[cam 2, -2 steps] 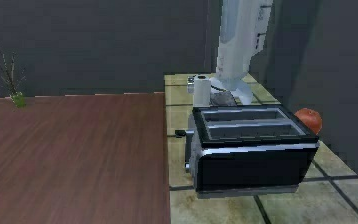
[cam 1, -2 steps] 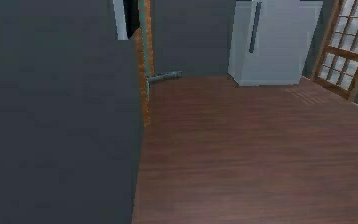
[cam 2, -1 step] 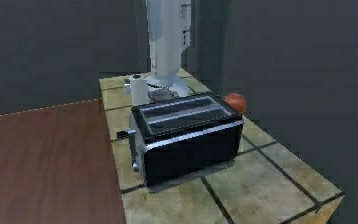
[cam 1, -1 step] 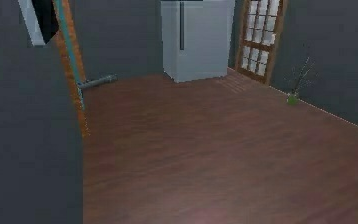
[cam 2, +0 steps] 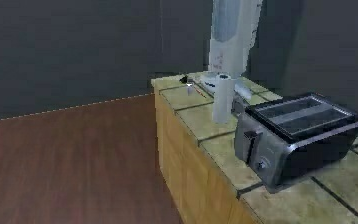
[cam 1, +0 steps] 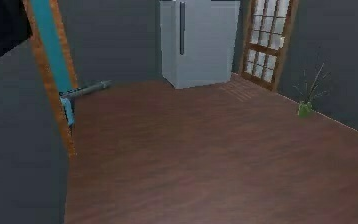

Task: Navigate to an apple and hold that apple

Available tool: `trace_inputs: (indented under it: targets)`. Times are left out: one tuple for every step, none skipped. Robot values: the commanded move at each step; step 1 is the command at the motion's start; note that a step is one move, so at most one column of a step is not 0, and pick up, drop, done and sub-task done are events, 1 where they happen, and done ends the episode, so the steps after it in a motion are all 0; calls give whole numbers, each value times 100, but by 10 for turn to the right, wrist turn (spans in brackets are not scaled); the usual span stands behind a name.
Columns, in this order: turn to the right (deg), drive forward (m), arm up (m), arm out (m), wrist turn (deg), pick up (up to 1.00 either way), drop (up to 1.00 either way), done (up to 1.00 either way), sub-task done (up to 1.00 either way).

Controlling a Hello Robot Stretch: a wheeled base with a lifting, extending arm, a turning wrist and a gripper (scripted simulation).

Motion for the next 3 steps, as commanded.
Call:
trace_inputs:
  targets:
    - [450, 0, 0, 0, 0, 0, 0, 0, 0]
    - [180, 0, 0, 0, 0, 0, 0, 0, 0]
    - [0, 50, 0, 0, 0, 0, 0, 0, 0]
